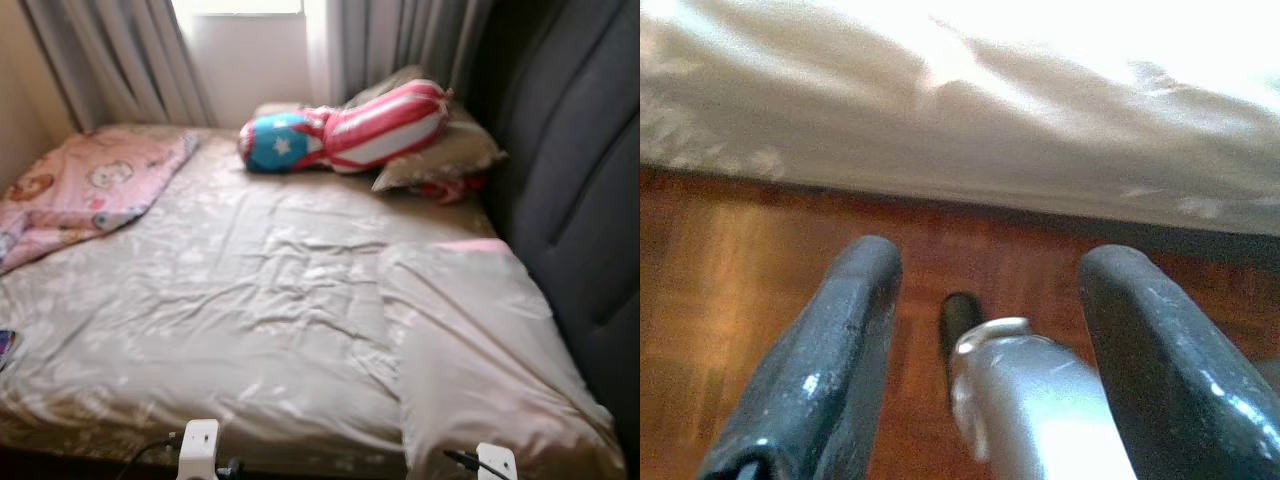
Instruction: Clean up the room
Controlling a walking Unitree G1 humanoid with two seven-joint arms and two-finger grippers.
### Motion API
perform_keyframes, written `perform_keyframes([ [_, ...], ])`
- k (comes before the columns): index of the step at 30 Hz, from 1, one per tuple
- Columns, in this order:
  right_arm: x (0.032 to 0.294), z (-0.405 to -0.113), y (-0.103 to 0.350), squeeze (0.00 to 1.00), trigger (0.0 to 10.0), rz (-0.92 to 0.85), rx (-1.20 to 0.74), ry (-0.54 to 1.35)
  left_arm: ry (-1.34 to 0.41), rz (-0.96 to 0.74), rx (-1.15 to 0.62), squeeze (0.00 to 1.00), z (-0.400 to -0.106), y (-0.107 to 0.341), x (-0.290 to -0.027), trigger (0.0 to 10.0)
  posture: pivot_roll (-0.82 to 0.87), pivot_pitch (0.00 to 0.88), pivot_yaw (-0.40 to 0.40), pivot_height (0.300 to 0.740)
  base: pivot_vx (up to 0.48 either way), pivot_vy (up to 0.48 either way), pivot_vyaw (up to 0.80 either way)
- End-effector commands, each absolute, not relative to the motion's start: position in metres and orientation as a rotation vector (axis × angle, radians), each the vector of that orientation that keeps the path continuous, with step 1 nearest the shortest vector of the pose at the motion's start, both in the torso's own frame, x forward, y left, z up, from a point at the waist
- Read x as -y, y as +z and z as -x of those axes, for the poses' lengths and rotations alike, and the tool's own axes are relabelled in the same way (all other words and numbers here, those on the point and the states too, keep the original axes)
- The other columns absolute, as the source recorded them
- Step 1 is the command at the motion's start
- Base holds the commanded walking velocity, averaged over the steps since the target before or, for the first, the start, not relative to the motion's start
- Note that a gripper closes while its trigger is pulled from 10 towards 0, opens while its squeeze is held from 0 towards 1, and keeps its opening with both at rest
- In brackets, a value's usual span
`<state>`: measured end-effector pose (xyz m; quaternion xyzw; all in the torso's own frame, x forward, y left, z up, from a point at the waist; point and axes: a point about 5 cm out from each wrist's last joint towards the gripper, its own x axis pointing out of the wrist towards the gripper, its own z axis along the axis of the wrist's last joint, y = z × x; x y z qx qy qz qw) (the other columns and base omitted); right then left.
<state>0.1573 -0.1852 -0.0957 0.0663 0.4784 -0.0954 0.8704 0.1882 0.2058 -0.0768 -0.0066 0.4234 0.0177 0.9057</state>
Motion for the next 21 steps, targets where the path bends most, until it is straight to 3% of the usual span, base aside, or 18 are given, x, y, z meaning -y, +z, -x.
perform_keyframes([
  [1,0.189,-0.164,-0.093,0.0,10.0,-0.137,-0.977,-0.206,0.04,0.014,-0.887,0.0,-0.187,-0.078,-0.207,10.0,0.0,0.0,-0.031,0.74,0.0,0.476,0.0],
  [11,0.189,-0.163,-0.093,0.0,10.0,-0.137,-0.98,-0.206,0.065,0.007,-0.882,0.0,-0.183,-0.073,-0.232,10.0,0.0,0.0,-0.03,0.74,0.0,0.473,0.0],
  [21,0.188,-0.164,-0.092,0.0,10.0,-0.137,-0.977,-0.204,0.056,0.013,-0.887,0.0,-0.185,-0.075,-0.221,10.0,0.01,0.0,-0.031,0.74,0.0,0.469,0.0],
])
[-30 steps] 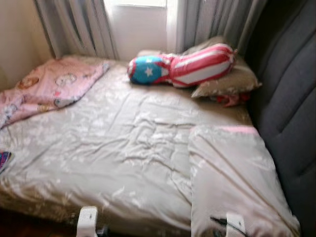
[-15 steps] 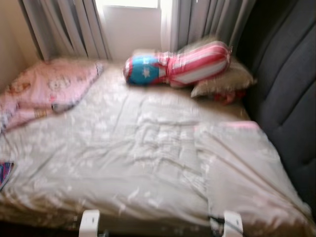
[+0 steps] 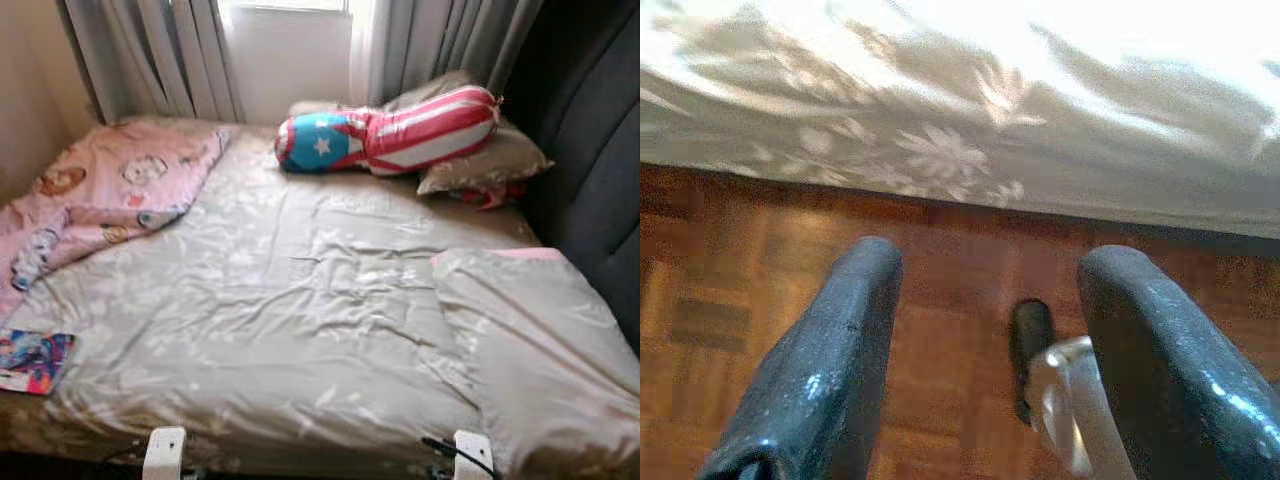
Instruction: Clean up the room
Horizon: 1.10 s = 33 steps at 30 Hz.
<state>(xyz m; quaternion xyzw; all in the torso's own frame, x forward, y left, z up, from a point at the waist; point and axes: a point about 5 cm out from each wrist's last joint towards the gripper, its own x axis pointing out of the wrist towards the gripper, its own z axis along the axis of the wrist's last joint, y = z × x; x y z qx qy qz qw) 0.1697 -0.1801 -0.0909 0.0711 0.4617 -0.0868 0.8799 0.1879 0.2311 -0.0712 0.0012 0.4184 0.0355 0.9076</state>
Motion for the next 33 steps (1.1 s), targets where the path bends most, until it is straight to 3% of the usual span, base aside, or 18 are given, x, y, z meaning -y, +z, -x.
perform_keyframes([
  [1,0.188,-0.164,-0.092,0.0,10.0,-0.137,-0.977,-0.204,0.055,0.013,-0.887,0.0,-0.185,-0.075,-0.221,10.0,0.01,0.0,-0.031,0.74,0.0,0.465,0.0],
  [33,0.185,-0.164,-0.093,0.0,10.0,-0.14,-0.978,-0.199,0.058,0.014,-0.918,0.0,-0.171,-0.082,-0.22,10.0,0.01,0.0,-0.025,0.74,0.0,0.467,0.0],
])
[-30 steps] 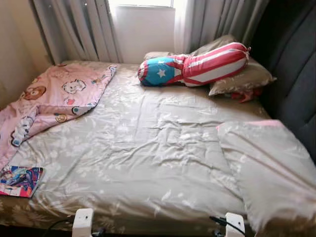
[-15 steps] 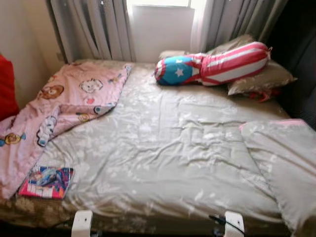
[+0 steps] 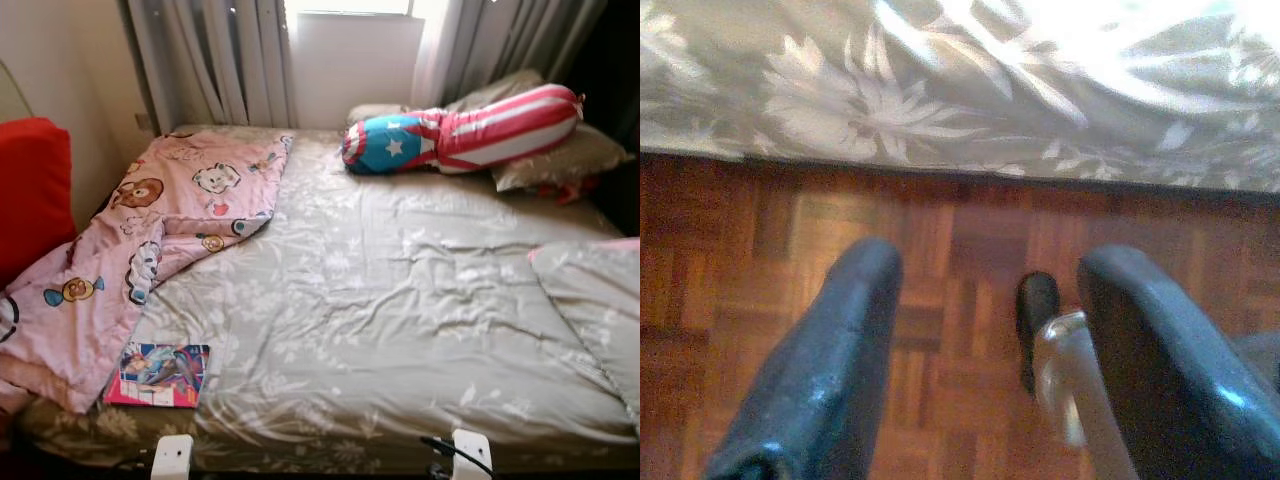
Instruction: Clean up the room
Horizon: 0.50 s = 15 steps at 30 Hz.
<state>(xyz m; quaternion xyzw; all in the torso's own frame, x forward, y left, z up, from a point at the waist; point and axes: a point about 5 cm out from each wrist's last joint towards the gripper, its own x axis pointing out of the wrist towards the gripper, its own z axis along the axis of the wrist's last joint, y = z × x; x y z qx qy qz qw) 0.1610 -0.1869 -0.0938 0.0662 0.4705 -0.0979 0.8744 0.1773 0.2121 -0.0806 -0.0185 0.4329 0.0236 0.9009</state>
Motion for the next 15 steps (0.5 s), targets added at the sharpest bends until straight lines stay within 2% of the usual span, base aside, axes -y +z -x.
perform_keyframes([
  [1,0.1847,-0.1638,-0.093,0.0,10.0,-0.14,-0.978,-0.199,0.059,0.014,-0.919,0.0,-0.1704,-0.0824,-0.2201,10.0,0.01,0.0,-0.026,0.74,0.0,0.465,0.0],
  [15,0.1848,-0.1644,-0.0927,0.0,10.0,-0.143,-0.976,-0.202,0.067,0.016,-0.919,0.0,-0.17,-0.0823,-0.2213,10.0,0.02,0.0,-0.029,0.74,0.0,0.461,0.0],
])
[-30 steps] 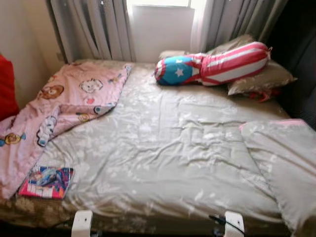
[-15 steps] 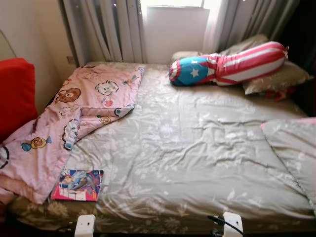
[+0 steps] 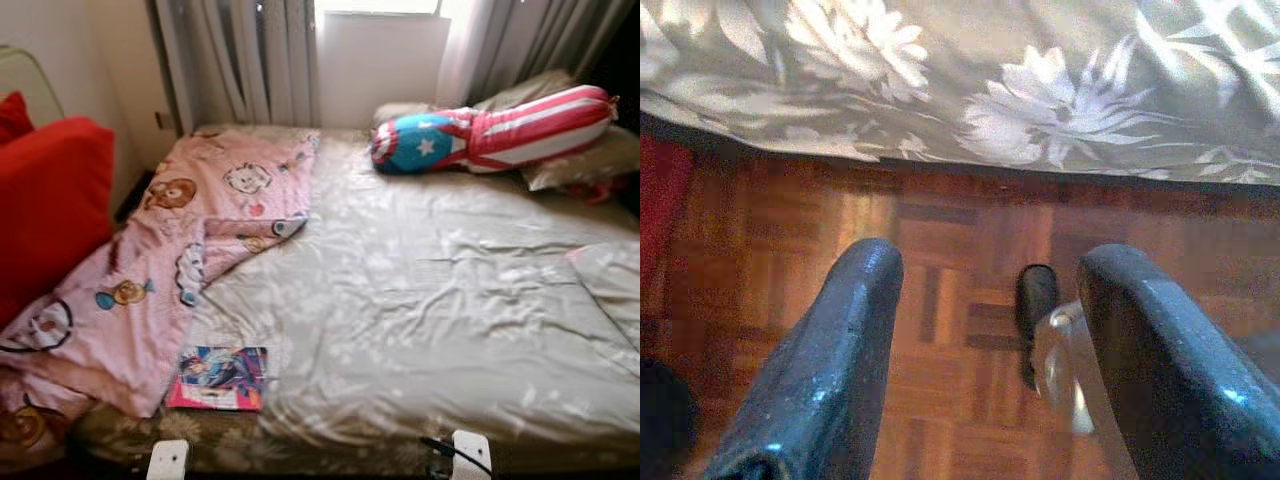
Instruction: Clean up the room
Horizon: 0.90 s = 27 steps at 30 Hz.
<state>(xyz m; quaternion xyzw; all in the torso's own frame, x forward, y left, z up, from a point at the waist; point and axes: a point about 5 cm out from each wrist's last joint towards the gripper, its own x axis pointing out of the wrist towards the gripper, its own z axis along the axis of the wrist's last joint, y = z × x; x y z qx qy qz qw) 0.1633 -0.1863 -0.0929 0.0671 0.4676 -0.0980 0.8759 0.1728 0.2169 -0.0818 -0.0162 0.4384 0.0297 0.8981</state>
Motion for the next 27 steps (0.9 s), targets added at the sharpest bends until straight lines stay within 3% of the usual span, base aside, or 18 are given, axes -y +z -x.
perform_keyframes([
  [1,0.185,-0.164,-0.093,0.0,10.0,-0.143,-0.976,-0.202,0.067,0.017,-0.919,0.0,-0.17,-0.082,-0.221,10.0,0.02,0.0,-0.029,0.74,0.0,0.461,0.0],
  [18,0.185,-0.165,-0.093,0.0,10.0,-0.15,-0.973,-0.204,0.071,0.018,-0.909,0.0,-0.172,-0.081,-0.224,10.0,0.02,0.0,-0.03,0.74,0.0,0.437,0.0],
  [27,0.185,-0.164,-0.093,0.0,10.0,-0.154,-0.972,-0.205,0.06,0.015,-0.903,0.0,-0.174,-0.082,-0.214,10.0,0.02,0.0,-0.029,0.74,0.0,0.0,0.0],
])
